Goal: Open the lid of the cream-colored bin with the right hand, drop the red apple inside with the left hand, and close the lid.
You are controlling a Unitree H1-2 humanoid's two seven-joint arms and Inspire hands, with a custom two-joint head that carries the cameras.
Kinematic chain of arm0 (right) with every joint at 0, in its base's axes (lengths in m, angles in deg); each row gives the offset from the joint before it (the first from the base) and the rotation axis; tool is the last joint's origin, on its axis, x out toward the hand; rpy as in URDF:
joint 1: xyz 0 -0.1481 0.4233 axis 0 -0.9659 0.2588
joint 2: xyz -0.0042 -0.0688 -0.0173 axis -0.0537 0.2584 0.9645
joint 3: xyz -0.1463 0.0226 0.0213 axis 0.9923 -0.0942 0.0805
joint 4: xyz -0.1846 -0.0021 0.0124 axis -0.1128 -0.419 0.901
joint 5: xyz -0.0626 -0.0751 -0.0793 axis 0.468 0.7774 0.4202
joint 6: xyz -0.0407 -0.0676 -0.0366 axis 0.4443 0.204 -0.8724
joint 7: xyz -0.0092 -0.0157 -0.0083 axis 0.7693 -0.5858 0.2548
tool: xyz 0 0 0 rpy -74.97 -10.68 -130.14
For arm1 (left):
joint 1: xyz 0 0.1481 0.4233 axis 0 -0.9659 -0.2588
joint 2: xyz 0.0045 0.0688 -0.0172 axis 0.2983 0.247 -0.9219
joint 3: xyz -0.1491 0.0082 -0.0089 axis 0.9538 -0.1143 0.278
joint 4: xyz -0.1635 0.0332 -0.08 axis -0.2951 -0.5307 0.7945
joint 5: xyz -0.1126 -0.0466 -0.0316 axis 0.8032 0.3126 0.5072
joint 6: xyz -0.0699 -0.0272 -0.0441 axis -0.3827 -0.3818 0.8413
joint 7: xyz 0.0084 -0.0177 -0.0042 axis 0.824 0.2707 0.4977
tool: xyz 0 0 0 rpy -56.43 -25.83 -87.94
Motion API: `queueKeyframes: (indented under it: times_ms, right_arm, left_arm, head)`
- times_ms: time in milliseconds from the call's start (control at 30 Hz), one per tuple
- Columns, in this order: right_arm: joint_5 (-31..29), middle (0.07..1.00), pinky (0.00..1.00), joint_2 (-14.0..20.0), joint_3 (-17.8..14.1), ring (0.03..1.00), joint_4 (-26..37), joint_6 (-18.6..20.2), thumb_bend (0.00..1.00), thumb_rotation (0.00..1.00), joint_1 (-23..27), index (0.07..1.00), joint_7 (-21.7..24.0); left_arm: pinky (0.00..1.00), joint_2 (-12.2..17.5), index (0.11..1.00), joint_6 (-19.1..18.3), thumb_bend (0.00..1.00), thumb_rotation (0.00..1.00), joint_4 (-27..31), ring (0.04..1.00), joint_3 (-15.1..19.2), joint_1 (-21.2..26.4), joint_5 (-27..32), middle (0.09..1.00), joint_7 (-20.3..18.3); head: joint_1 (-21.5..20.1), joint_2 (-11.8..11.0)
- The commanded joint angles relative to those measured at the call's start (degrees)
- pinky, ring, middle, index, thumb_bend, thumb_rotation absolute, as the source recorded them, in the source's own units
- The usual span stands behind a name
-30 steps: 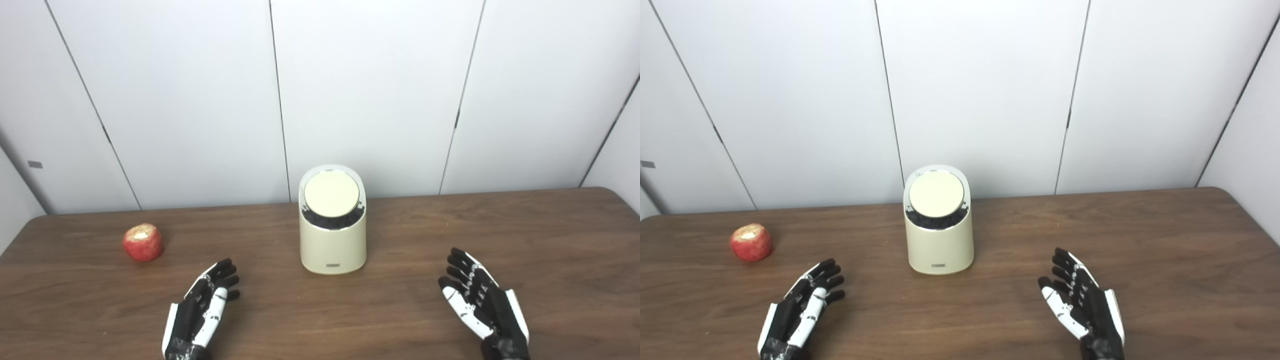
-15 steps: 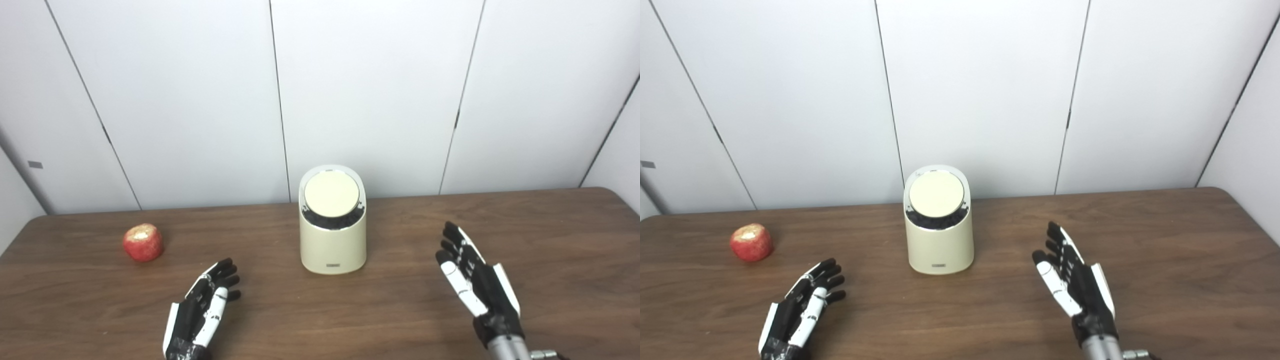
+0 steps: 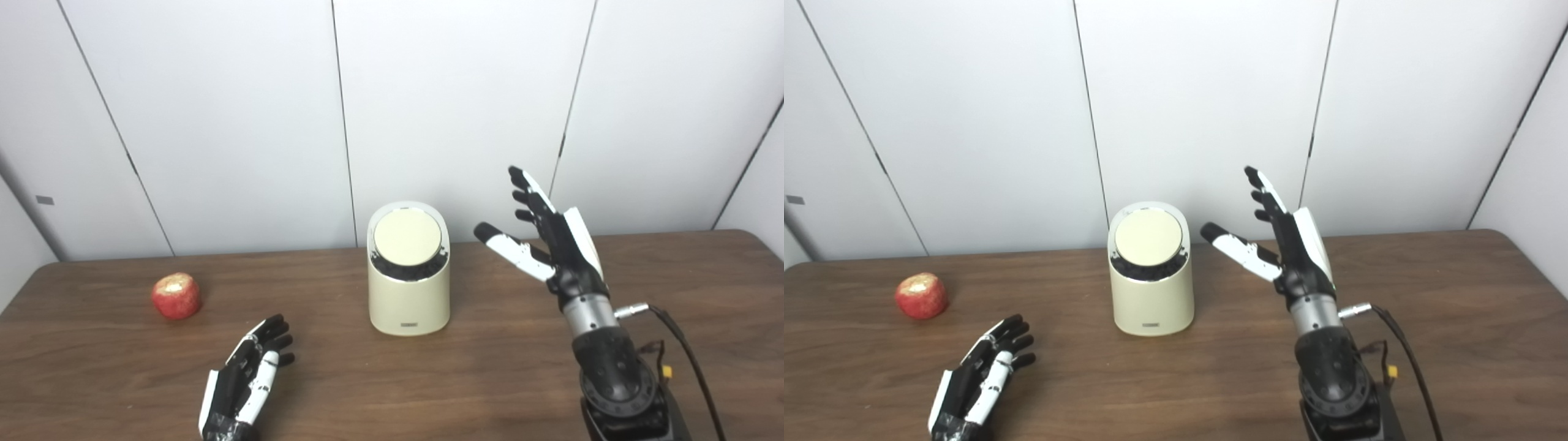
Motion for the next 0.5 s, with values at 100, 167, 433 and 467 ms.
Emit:
queueKeyframes:
  times_ms: [100, 167, 433, 467]
  right_arm:
    - [1.85, 0.945, 0.67, -0.63, 0.82, 0.828, -4.86, -0.38, 0.91, 0.61, 5.75, 0.963, -0.62]
    - [3.09, 0.949, 0.68, -0.83, 1.63, 0.840, -6.35, 0.37, 0.92, 0.61, 6.89, 0.973, -0.63]
    - [7.44, 1.000, 0.81, -1.67, 5.48, 0.954, -11.68, 2.60, 0.92, 0.59, 10.08, 1.000, -0.50]
    - [7.87, 1.000, 0.81, -1.66, 5.80, 0.956, -12.10, 2.48, 0.93, 0.59, 10.31, 1.000, -0.59]
  left_arm:
    - [0.70, 0.07, 0.807, 2.93, 0.17, 0.42, -1.25, 0.790, -0.59, -0.26, -2.34, 0.806, 0.45]
    - [0.70, 0.01, 0.808, 2.93, 0.16, 0.42, -1.11, 0.787, -0.72, -0.36, -2.66, 0.804, 0.54]
    - [0.71, -0.71, 0.812, 2.72, 0.17, 0.45, -0.78, 0.783, -0.91, -0.64, -2.24, 0.804, 0.69]
    - [0.71, -0.80, 0.813, 2.52, 0.17, 0.45, -0.62, 0.783, -0.96, -0.69, -2.27, 0.804, 0.72]
  head:
    - [0.05, -0.08]
    - [0.06, -0.15]
    - [0.66, -0.13]
    - [0.78, -0.07]
